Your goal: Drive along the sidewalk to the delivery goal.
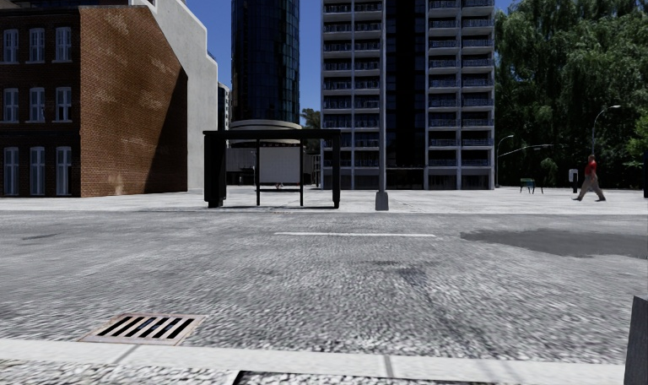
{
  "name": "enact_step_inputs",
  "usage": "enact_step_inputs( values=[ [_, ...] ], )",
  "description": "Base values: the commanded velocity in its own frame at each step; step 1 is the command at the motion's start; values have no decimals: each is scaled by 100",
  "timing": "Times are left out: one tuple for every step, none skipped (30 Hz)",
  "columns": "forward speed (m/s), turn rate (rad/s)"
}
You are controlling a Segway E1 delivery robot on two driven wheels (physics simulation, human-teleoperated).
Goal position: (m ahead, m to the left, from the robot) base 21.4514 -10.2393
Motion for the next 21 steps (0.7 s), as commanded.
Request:
enact_step_inputs(
  values=[
    [0,0],
    [0,0],
    [0,0],
    [0,0],
    [0,0],
    [0,0],
    [0,0],
    [0,0],
    [0,0],
    [0,0],
    [0,0],
    [0,0],
    [0,0],
    [0,0],
    [0,0],
    [0,0],
    [0,0],
    [0,0],
    [0,0],
    [0,0],
    [0,0]
  ],
)
